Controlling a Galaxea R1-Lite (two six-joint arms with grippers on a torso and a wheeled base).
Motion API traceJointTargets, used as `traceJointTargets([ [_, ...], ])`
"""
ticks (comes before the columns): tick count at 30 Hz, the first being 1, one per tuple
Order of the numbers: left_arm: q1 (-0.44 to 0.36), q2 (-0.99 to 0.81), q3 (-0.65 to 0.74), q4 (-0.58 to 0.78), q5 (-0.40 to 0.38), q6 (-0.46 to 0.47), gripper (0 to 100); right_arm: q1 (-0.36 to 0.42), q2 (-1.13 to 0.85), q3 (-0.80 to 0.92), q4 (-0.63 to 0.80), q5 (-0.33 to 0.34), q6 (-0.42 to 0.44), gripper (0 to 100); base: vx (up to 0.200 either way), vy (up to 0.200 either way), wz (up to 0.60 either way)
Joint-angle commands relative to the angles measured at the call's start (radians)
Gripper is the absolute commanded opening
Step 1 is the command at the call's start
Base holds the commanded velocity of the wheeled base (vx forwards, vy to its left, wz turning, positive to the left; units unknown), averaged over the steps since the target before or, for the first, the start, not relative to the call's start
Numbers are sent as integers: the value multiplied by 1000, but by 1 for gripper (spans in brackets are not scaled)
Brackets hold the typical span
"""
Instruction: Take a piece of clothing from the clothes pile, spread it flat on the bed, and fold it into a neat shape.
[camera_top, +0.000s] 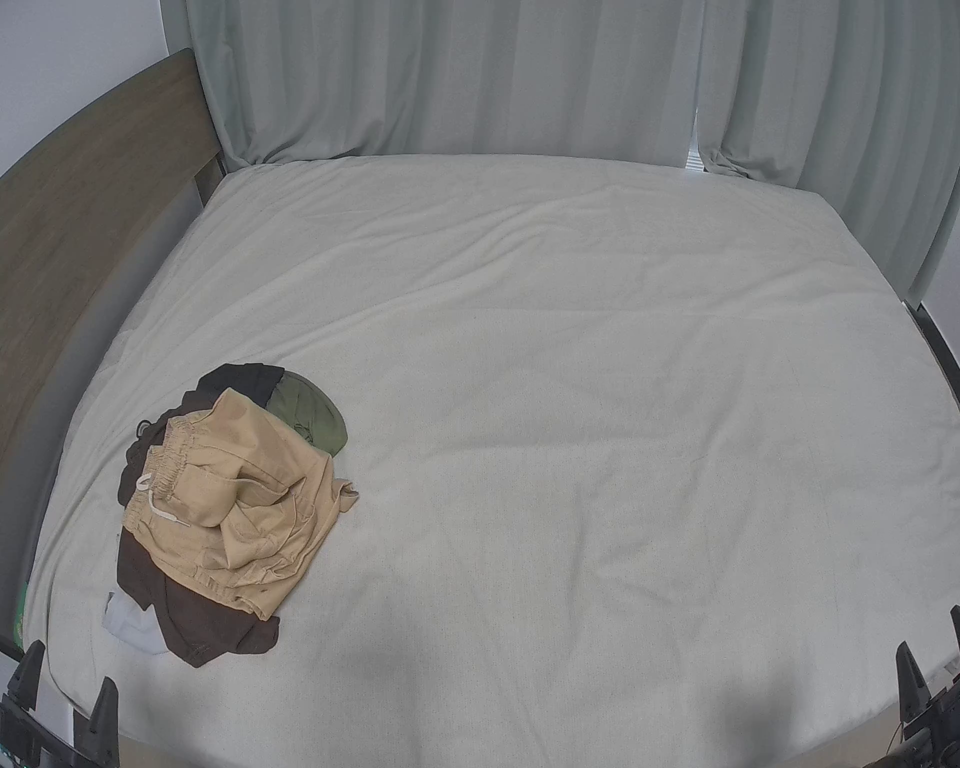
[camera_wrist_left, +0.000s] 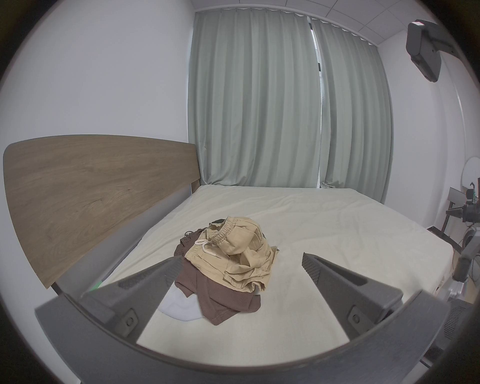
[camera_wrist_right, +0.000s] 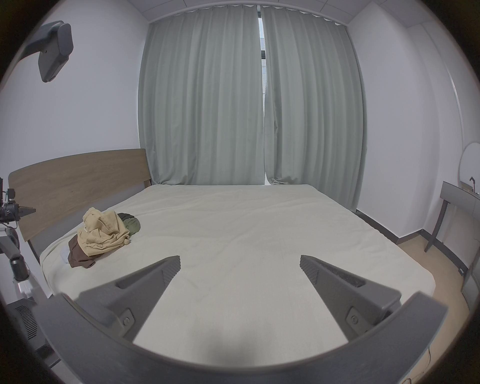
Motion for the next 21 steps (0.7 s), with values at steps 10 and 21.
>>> traceJointTargets([
  [10, 0, -12, 18, -9, -2, 1, 100, 0, -16, 18, 0, -1, 3, 100, 0, 0, 0],
  [21, -64, 125, -145, -124, 7, -10, 100, 2, -16, 18, 0, -1, 5, 100, 0, 0, 0],
])
